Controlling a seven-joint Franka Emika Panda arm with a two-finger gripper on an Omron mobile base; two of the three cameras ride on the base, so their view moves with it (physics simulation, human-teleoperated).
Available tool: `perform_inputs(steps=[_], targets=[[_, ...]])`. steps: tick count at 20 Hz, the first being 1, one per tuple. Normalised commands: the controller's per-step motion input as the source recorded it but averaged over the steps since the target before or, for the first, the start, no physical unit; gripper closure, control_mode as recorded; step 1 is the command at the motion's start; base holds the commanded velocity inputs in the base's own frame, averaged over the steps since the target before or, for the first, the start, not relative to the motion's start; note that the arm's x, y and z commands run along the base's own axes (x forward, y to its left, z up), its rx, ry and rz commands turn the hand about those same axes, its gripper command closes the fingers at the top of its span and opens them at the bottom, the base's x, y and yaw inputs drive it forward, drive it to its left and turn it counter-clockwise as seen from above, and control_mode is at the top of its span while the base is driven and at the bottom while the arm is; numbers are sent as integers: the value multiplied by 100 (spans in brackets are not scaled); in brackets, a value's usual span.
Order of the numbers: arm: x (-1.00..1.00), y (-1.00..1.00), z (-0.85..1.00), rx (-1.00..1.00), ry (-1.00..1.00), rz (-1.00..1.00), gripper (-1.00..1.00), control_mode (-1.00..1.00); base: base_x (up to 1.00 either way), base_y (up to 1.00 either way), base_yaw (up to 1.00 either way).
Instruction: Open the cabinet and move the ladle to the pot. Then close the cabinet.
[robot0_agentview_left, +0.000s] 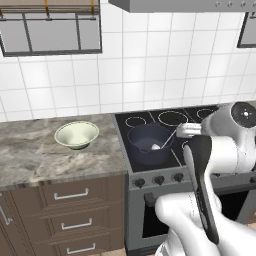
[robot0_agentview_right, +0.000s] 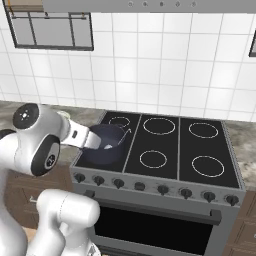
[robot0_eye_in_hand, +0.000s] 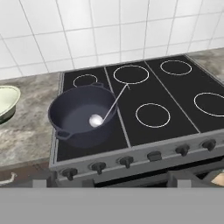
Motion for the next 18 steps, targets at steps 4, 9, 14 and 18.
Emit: perform_inputs(steps=[4,9,14,18], targets=[[-34,4,-13,0,13,2,-100,-100,0,0,0],[-1,40,-34,0,23,12,-100,-100,0,0,0],[27,34,-21,-3,10,2,-100,-100,0,0,0],[14,0,0,0,0,0,-100,-100,0,0,0]])
